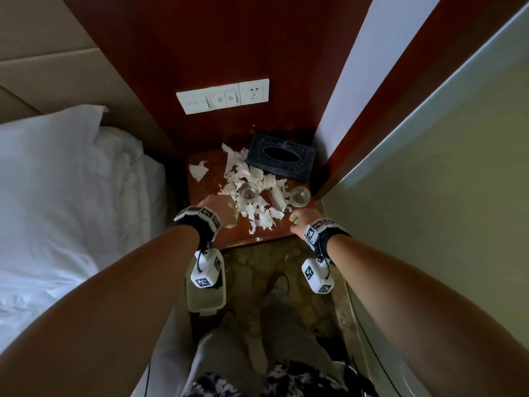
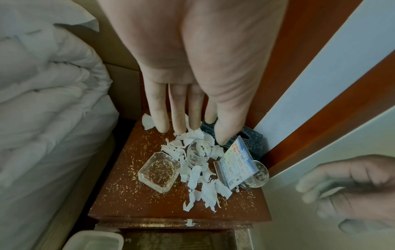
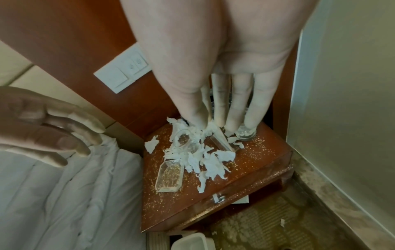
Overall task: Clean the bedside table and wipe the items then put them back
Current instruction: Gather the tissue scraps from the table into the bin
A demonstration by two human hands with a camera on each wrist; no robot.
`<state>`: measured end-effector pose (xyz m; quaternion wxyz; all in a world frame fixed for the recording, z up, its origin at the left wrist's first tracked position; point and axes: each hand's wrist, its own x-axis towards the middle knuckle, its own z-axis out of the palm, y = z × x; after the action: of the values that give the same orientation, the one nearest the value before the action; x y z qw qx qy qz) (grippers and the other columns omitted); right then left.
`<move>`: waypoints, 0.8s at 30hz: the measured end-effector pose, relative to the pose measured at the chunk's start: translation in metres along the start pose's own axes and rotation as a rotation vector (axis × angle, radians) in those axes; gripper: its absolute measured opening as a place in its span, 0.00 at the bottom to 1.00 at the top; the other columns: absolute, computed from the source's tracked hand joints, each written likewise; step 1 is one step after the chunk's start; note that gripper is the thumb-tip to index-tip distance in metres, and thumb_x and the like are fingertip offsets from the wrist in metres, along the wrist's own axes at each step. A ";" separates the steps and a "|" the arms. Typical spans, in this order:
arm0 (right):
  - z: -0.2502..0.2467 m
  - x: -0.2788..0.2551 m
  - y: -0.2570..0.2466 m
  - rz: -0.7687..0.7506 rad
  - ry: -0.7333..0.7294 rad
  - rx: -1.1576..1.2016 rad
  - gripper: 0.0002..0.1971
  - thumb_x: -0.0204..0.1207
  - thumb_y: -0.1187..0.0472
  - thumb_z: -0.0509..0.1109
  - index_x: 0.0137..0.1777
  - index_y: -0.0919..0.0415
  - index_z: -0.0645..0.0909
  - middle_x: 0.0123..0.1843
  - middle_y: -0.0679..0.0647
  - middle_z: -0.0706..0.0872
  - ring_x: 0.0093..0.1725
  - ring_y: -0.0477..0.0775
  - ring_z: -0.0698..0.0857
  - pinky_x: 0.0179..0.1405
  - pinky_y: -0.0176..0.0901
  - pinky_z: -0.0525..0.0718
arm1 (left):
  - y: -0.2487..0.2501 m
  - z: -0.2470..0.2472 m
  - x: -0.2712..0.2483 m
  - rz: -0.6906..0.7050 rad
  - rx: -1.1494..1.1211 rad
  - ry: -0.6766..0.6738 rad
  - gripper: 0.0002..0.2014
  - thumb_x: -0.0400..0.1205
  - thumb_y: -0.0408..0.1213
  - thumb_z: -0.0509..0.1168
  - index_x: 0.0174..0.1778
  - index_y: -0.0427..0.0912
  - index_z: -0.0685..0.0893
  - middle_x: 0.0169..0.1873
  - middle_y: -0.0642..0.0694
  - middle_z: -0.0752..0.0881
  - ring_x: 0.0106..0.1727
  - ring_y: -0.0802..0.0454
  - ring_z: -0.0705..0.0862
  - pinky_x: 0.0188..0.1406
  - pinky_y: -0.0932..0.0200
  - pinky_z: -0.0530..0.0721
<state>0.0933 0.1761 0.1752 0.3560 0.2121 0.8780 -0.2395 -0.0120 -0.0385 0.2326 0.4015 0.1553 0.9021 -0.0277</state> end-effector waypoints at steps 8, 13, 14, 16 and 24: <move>0.037 0.064 0.031 0.033 0.034 -0.012 0.16 0.79 0.57 0.69 0.66 0.55 0.81 0.67 0.55 0.84 0.65 0.57 0.84 0.66 0.52 0.83 | 0.018 0.043 0.064 -0.001 0.049 -0.042 0.23 0.81 0.50 0.67 0.70 0.45 0.79 0.69 0.45 0.79 0.71 0.44 0.76 0.64 0.55 0.75; 0.058 0.098 0.037 0.025 0.013 -0.115 0.22 0.83 0.57 0.64 0.77 0.51 0.71 0.64 0.57 0.85 0.60 0.60 0.86 0.58 0.57 0.87 | 0.020 0.089 0.108 0.019 -0.020 -0.014 0.21 0.80 0.53 0.65 0.66 0.47 0.79 0.60 0.45 0.82 0.68 0.41 0.79 0.71 0.46 0.74; 0.060 0.104 0.039 0.019 0.016 -0.154 0.23 0.84 0.57 0.63 0.79 0.50 0.69 0.61 0.57 0.86 0.58 0.60 0.87 0.56 0.56 0.88 | 0.022 0.098 0.116 0.034 -0.047 -0.039 0.24 0.80 0.51 0.68 0.70 0.46 0.77 0.63 0.44 0.82 0.66 0.41 0.80 0.67 0.46 0.79; 0.065 0.117 0.042 -0.002 0.033 -0.232 0.24 0.85 0.59 0.60 0.80 0.49 0.65 0.56 0.57 0.87 0.53 0.61 0.88 0.51 0.55 0.88 | 0.022 0.117 0.134 0.045 -0.093 -0.050 0.29 0.80 0.47 0.71 0.76 0.46 0.72 0.67 0.42 0.81 0.66 0.40 0.81 0.63 0.45 0.83; 0.088 0.158 0.045 -0.129 0.124 -0.532 0.25 0.84 0.70 0.54 0.80 0.58 0.60 0.43 0.58 0.86 0.44 0.63 0.88 0.33 0.51 0.77 | 0.015 0.173 0.186 0.085 -0.138 -0.021 0.39 0.78 0.46 0.73 0.83 0.51 0.61 0.70 0.37 0.75 0.69 0.34 0.78 0.64 0.39 0.81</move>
<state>0.0601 0.1934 -0.0075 0.3289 0.0692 0.9418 -0.0095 -0.0005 -0.0064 -0.0201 0.4218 0.1653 0.8901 0.0500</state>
